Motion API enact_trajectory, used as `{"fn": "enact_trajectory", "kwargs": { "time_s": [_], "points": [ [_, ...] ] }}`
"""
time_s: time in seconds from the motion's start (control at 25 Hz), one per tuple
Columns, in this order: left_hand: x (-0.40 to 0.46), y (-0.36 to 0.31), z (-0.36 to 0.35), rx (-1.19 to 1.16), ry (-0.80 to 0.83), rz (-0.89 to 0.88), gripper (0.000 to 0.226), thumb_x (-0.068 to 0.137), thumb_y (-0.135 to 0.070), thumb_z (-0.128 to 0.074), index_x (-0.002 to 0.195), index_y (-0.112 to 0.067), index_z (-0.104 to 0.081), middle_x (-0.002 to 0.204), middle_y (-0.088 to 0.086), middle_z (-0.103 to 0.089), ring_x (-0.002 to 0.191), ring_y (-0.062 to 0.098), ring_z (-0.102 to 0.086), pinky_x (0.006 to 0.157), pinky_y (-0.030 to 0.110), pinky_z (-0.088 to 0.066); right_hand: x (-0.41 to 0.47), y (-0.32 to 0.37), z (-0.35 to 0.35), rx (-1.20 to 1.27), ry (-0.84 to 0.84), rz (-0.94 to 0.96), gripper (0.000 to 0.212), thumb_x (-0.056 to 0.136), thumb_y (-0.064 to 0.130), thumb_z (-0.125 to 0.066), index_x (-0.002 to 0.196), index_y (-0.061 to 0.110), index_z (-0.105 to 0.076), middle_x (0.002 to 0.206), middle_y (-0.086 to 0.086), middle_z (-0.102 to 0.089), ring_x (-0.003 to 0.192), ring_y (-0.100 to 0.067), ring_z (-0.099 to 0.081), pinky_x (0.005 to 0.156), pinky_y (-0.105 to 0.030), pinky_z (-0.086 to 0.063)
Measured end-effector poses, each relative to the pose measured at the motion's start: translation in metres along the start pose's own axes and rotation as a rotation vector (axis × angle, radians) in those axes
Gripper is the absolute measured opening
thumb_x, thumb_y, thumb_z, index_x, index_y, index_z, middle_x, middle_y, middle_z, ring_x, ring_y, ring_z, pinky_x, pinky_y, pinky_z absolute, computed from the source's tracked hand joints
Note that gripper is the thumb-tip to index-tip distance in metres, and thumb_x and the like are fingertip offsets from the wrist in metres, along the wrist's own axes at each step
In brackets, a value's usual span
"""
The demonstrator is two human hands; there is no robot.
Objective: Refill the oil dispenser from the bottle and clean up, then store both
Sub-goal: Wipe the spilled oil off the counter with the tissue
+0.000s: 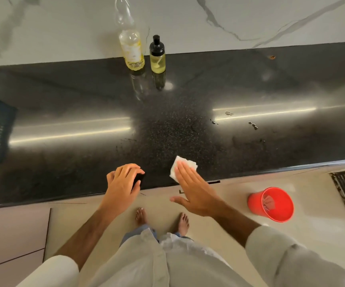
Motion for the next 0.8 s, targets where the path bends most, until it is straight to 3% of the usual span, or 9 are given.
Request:
{"fn": "enact_trajectory", "kwargs": {
  "time_s": [0.12, 0.24, 0.36, 0.44, 0.56, 0.72, 0.8],
  "points": [
    [0.001, 0.014, 0.002, 0.014, 0.002, 0.005, 0.030, 0.094, -0.020, -0.064, 0.122, -0.029, -0.059, 0.133, -0.008, -0.051, 0.125, 0.014, -0.044, 0.098, 0.036, -0.026, -0.014, -0.050, 0.009, -0.002, -0.077, -0.156, 0.101, 0.096, 0.079, -0.016, 0.162, 0.003, -0.001, 0.169, -0.014, 0.009, 0.157, -0.026, 0.012, 0.128, -0.047, -0.007],
    [0.000, 0.034, 0.007, 0.048, 0.016, 0.013, 0.038, 0.091, -0.021, -0.071, 0.126, -0.027, -0.058, 0.139, -0.005, -0.050, 0.129, 0.016, -0.043, 0.102, 0.038, -0.028, 0.026, -0.056, 0.023, 0.045, -0.114, -0.347, 0.111, 0.090, 0.084, -0.001, 0.161, -0.001, -0.001, 0.169, -0.020, 0.005, 0.157, -0.031, 0.007, 0.128, -0.044, 0.001],
    [-0.002, 0.064, 0.018, 0.078, 0.027, 0.012, 0.042, 0.093, -0.027, -0.068, 0.133, -0.025, -0.054, 0.145, -0.003, -0.048, 0.133, 0.017, -0.042, 0.107, 0.041, -0.030, 0.079, 0.035, 0.012, 0.109, -0.079, -0.188, 0.114, 0.087, 0.087, -0.005, 0.161, 0.000, -0.004, 0.169, -0.021, 0.002, 0.157, -0.031, 0.007, 0.128, -0.045, 0.000],
    [-0.004, 0.088, 0.029, 0.123, 0.017, 0.009, 0.045, 0.095, -0.031, -0.065, 0.137, -0.023, -0.052, 0.148, -0.002, -0.046, 0.136, 0.018, -0.042, 0.110, 0.042, -0.030, 0.079, 0.103, -0.006, 0.061, 0.010, -0.016, 0.108, 0.092, 0.085, -0.015, 0.162, 0.004, 0.001, 0.169, -0.015, 0.011, 0.157, -0.026, 0.016, 0.128, -0.045, 0.003],
    [-0.008, 0.128, 0.043, 0.129, -0.005, 0.035, 0.045, 0.097, -0.031, -0.063, 0.139, -0.021, -0.051, 0.150, 0.000, -0.045, 0.137, 0.020, -0.044, 0.110, 0.043, -0.030, 0.054, 0.119, -0.013, -0.015, 0.071, 0.122, 0.103, 0.094, 0.082, -0.020, 0.163, 0.008, 0.003, 0.169, -0.010, 0.015, 0.155, -0.022, 0.021, 0.126, -0.040, 0.009],
    [-0.018, 0.162, 0.052, 0.100, -0.013, 0.043, 0.045, 0.100, -0.041, -0.045, 0.141, -0.023, -0.050, 0.151, -0.002, -0.043, 0.138, 0.018, -0.041, 0.111, 0.043, -0.028, 0.100, 0.053, 0.020, -0.059, -0.042, -0.173, 0.109, 0.092, 0.082, -0.007, 0.160, -0.004, -0.009, 0.168, -0.023, -0.003, 0.157, -0.034, 0.001, 0.128, -0.049, -0.010],
    [-0.022, 0.169, 0.054, 0.084, -0.009, 0.035, 0.049, 0.098, -0.045, -0.038, 0.141, -0.023, -0.049, 0.151, -0.003, -0.042, 0.138, 0.018, -0.041, 0.112, 0.043, -0.027, 0.154, 0.077, 0.036, -0.033, -0.065, -0.203, 0.106, 0.093, 0.080, -0.021, 0.156, -0.005, -0.021, 0.163, -0.026, -0.021, 0.154, -0.040, -0.015, 0.128, -0.045, -0.010]
  ]
}}
Point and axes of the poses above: each hand's wrist, its own x-axis towards the middle knuckle, its own z-axis out of the back of the hand, y = z × x, the point moved 7 cm from there along x, towards the middle knuckle
